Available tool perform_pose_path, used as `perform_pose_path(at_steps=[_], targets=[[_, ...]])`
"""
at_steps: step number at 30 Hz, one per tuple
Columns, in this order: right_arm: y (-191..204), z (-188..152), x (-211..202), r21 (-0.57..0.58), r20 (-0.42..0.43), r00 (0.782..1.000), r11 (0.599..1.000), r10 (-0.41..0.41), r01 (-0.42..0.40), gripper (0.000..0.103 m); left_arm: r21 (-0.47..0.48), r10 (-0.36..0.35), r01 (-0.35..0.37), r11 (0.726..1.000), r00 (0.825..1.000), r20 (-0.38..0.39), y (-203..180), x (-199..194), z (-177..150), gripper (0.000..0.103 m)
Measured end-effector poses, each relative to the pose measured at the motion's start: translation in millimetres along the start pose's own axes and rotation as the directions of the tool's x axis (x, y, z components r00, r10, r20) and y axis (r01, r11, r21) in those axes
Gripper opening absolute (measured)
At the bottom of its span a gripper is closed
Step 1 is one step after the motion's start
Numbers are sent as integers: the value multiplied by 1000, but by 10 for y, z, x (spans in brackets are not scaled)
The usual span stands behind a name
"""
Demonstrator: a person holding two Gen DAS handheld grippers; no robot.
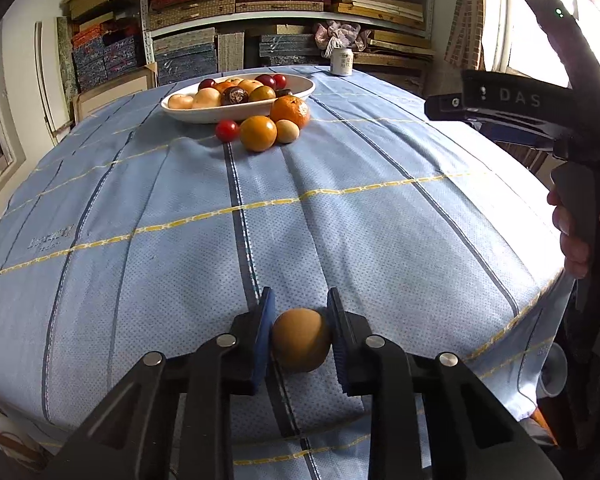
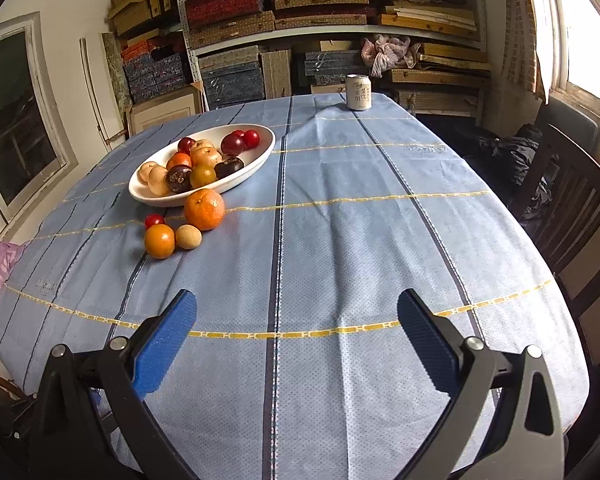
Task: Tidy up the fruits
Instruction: 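Hold the orange in the left gripper while the right moves toward the fruits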
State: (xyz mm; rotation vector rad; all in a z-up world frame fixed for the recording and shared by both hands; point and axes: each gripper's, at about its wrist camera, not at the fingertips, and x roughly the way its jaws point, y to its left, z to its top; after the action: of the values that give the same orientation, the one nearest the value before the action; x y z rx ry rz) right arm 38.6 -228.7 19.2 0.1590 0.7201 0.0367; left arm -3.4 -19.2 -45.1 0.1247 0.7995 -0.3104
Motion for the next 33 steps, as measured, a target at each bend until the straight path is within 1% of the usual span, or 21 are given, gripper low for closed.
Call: perform_pose_path(at_steps=[3, 7, 11, 14, 19, 22, 29, 31, 33], targets=[[-17, 70, -62, -1, 20, 1000, 1000, 2, -2, 98, -13, -4, 4, 1000, 1000, 6, 10, 6, 10, 27], [-4, 127, -155, -13, 50, 999, 1000, 16, -15, 98, -46, -31, 31, 998, 1000, 4, 56, 23, 41, 27], [21, 146, -142, -16, 49, 999, 1000, 19, -18, 98, -45, -41, 41, 998, 999, 3, 75, 38, 56, 27], [64, 148, -69, -23, 29, 999, 999, 30, -30, 98, -44, -46, 45, 998, 999, -8, 106, 57, 85, 27], [281, 184, 137, -106, -5, 995, 989, 100, -100, 98, -67, -18, 16, 998, 1000, -23, 268, 138, 200, 27], [426, 248, 347, -132, -47, 989, 980, 143, -148, 98, -83, -10, 8, 997, 1000, -24, 384, 184, 288, 27], [740, 446, 850, -171, -135, 976, 967, 169, -191, 98, -96, 26, -30, 995, 999, -36, 673, 300, 551, 27], [833, 473, 952, -168, -166, 967, 960, 194, -222, 98, -96, 46, -49, 994, 999, -25, 770, 308, 633, 27], [950, 487, 1017, -186, -176, 965, 956, 196, -228, 98, -113, 62, -63, 992, 998, -14, 874, 295, 685, 27]])
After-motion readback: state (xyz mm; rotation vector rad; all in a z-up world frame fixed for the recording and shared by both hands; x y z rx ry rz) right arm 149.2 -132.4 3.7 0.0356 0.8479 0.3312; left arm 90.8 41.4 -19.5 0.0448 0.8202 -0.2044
